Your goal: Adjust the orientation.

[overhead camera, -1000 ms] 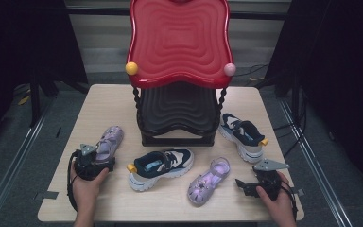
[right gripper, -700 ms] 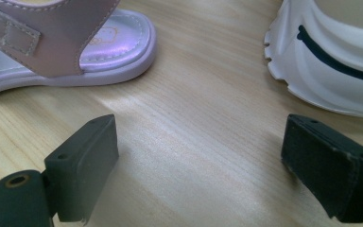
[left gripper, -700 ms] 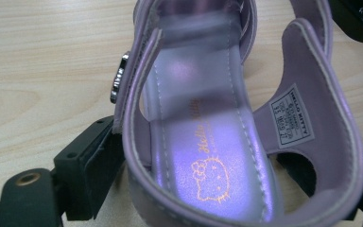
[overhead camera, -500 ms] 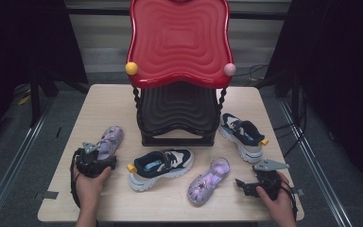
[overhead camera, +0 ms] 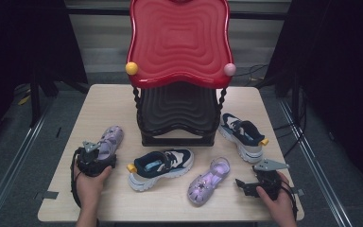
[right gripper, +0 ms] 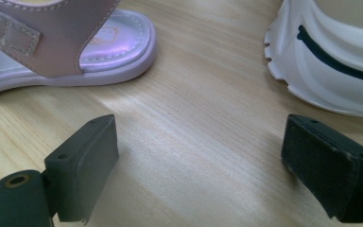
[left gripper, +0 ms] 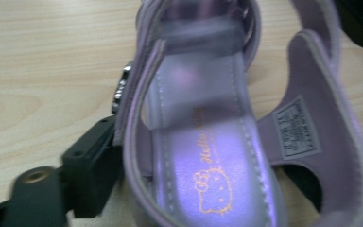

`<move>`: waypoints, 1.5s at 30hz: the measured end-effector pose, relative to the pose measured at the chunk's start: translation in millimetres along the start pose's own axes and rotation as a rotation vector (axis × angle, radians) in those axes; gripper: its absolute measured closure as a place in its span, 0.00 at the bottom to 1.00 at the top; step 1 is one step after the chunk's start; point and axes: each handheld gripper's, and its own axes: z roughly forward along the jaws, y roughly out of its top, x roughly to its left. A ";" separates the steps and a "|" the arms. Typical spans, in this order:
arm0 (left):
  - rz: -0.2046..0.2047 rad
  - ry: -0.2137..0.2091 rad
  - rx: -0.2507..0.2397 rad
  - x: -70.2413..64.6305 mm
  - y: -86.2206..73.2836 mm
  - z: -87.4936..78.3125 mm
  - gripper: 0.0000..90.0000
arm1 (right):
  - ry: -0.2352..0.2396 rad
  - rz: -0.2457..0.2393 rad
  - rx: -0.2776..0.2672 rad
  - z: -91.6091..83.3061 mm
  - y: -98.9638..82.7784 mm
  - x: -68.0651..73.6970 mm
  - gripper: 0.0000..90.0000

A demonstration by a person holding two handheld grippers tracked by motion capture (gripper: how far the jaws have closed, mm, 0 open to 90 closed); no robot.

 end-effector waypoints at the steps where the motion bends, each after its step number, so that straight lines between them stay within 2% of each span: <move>1: -0.002 0.001 -0.001 -0.1 0.0 0.0 0.26 | 0.000 0.000 0.000 0.0 0.0 0.0 0.12; 6: -0.005 0.005 -0.002 -0.3 0.2 0.2 0.26 | 0.000 -0.001 -0.001 0.1 0.0 -0.1 0.12; 13: 0.007 -0.005 -0.010 -0.6 0.1 -0.7 0.34 | -0.001 0.003 0.002 -0.2 0.0 0.2 0.12; 18: 0.000 -0.001 -0.012 -0.7 -0.3 -1.4 0.38 | 0.000 0.003 0.002 -0.2 0.0 0.2 0.12; 33: -0.032 -0.002 -0.030 0.8 -1.1 -2.9 0.40 | 0.000 0.002 0.001 -0.1 -0.1 -0.1 0.12; 42: -0.037 -0.009 -0.040 2.5 -5.0 -8.5 0.40 | 0.001 0.002 0.001 -0.1 -0.1 -0.1 0.12; 45: -0.027 -0.012 -0.042 3.8 -7.1 -12.6 0.41 | 0.001 0.003 0.001 -0.1 -0.1 -0.1 0.12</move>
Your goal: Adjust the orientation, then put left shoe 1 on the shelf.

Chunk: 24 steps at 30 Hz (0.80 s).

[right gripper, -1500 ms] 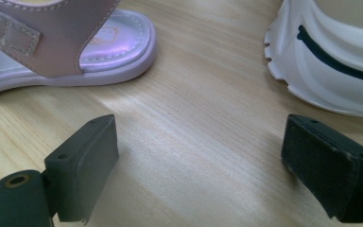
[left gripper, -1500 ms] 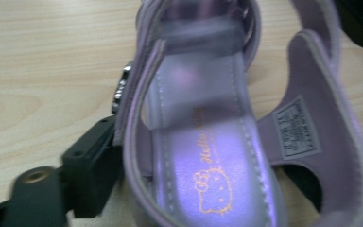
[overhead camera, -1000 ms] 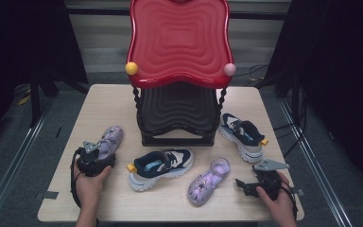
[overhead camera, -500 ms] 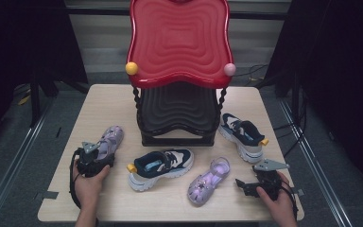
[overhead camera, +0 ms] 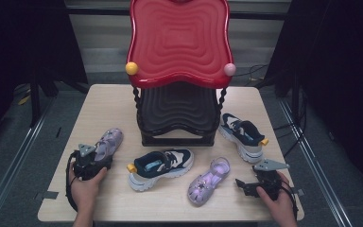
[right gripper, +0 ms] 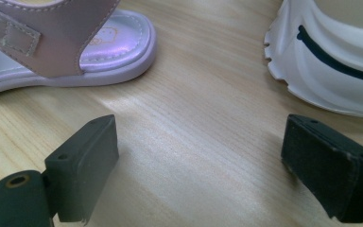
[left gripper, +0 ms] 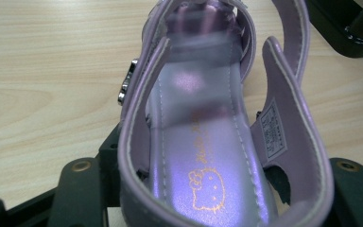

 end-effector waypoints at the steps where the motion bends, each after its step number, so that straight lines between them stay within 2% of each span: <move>1: -0.002 -0.003 -0.003 0.6 -0.8 -1.4 0.41 | 0.000 0.000 0.000 0.0 0.0 0.0 0.12; 7: -0.004 -0.007 -0.018 3.8 -2.9 -10.0 0.41 | 0.000 -0.001 0.000 0.0 0.0 0.0 0.12; 11: 0.002 -0.025 -0.035 2.7 0.1 -16.3 0.41 | 0.000 0.000 0.000 0.0 0.0 0.0 0.12; 24: 0.045 -0.099 -0.081 -13.2 22.4 -42.3 0.41 | -0.001 -0.003 -0.001 0.1 0.0 0.0 0.12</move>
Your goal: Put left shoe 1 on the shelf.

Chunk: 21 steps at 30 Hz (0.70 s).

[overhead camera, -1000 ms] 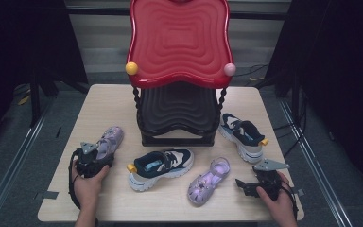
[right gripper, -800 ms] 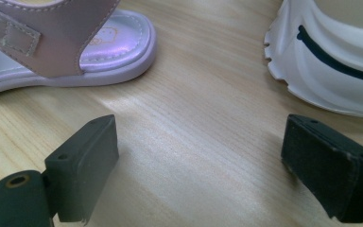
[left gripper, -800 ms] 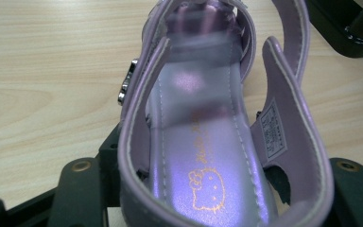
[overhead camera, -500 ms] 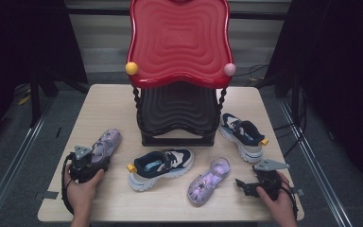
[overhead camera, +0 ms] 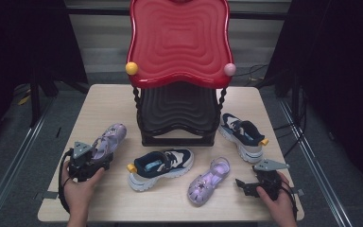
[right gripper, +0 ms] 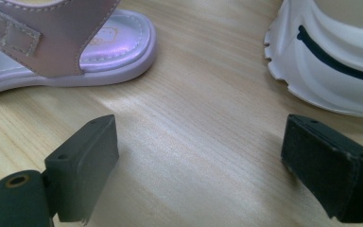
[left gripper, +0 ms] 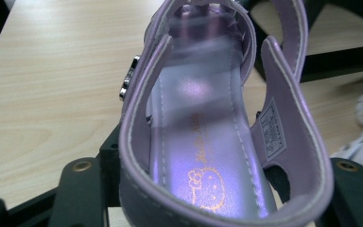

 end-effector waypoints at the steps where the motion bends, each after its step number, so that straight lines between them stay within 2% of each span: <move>1: 0.004 -0.001 -0.004 -1.0 1.6 -1.3 0.41 | 0.000 -0.003 -0.002 0.1 0.0 -0.2 0.12; 14: 0.016 -0.043 -0.028 -7.3 8.2 -21.5 0.41 | 0.000 -0.001 0.000 0.0 0.0 0.0 0.12; 21: 0.042 -0.064 -0.033 -10.9 11.0 -31.2 0.41 | 0.000 0.001 0.001 -0.1 0.0 0.2 0.12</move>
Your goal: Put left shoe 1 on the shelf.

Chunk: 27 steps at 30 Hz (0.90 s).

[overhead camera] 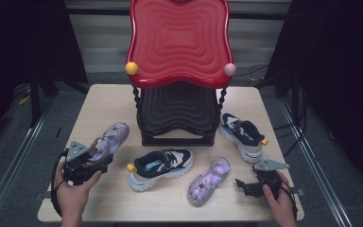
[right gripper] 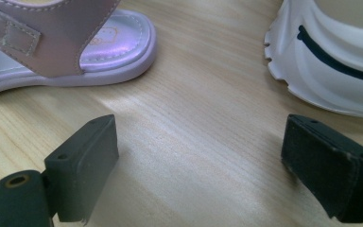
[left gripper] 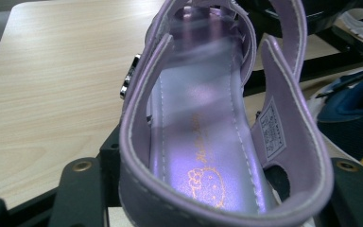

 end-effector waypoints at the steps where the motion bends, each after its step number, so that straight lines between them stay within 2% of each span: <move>1: 0.000 -0.004 -0.003 -0.8 -0.4 -1.1 0.41 | 0.001 -0.002 -0.001 0.1 0.1 -0.1 0.12; 12: 0.016 -0.039 -0.023 -10.9 -1.0 -10.3 0.41 | 0.000 -0.003 -0.002 0.1 0.0 -0.2 0.12; 20: 0.004 -0.059 -0.043 -14.3 -3.6 -15.2 0.41 | 0.000 0.002 0.000 0.0 0.1 0.1 0.12; 27: 0.017 -0.083 -0.060 -20.6 -2.9 -21.7 0.41 | 0.000 0.004 0.002 -0.2 0.1 0.3 0.12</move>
